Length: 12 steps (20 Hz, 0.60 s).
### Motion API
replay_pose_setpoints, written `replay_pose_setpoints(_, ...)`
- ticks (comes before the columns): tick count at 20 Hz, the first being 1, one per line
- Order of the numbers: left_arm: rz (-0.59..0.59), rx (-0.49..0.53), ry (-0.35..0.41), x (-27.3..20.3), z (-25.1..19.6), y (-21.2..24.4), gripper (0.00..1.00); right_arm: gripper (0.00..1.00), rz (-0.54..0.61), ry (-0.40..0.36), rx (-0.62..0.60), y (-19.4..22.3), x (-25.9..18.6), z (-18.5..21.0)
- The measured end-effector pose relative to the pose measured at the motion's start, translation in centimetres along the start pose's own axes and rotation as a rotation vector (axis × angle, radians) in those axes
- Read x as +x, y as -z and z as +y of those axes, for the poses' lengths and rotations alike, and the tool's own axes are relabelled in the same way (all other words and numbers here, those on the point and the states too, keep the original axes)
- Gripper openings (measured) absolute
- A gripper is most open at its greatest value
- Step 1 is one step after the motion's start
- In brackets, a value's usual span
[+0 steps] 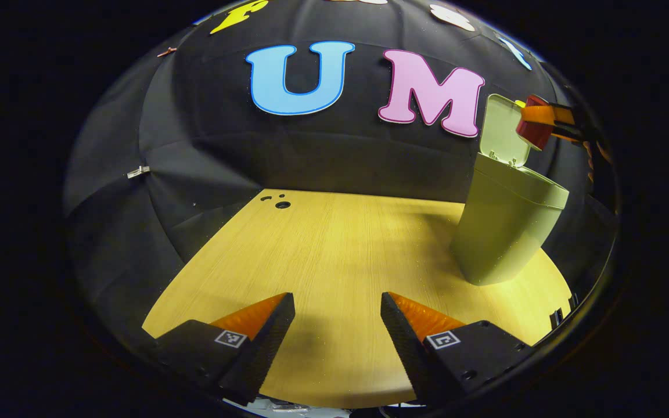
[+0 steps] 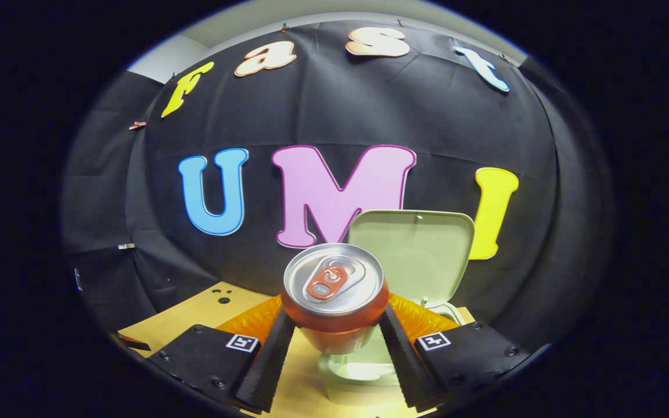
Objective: Press the lid of the desktop garbage bin to open it, pick up the crumpled paper on the desktop and throw it into the bin, then pick up the pop can on the desktop and drop it into the bin, and finally close the garbage bin lid.
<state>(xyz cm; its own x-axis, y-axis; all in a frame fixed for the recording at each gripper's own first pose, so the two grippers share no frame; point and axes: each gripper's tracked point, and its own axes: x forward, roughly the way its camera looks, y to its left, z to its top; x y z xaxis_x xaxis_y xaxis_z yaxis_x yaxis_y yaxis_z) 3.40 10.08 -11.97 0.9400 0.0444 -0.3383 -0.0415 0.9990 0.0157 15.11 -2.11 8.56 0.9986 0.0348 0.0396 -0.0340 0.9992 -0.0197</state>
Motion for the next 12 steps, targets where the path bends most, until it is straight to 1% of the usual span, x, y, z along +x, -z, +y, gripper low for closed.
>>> replay_pose_setpoints(3, 0.019, -0.031, -0.038, 0.6, -1.8, -0.3, 0.96, 0.83, 0.018, -0.008, -0.003, 1.3, 1.0, -2.6)
replay_pose_setpoints(6, 0.034, -0.055, -0.095, 0.9, -3.4, -0.2, 0.96, 0.83, 0.053, -0.044, 0.024, 3.2, 2.3, -4.7)
replay_pose_setpoints(9, 0.043, -0.074, -0.163, 0.6, -4.7, -0.2, 0.96, 0.83, 0.089, -0.082, 0.043, 5.3, 3.6, -5.8)
replay_pose_setpoints(12, 0.039, -0.099, -0.168, -0.1, -6.4, -0.5, 0.96, 0.83, 0.124, -0.109, 0.053, 7.0, 4.1, -6.0)
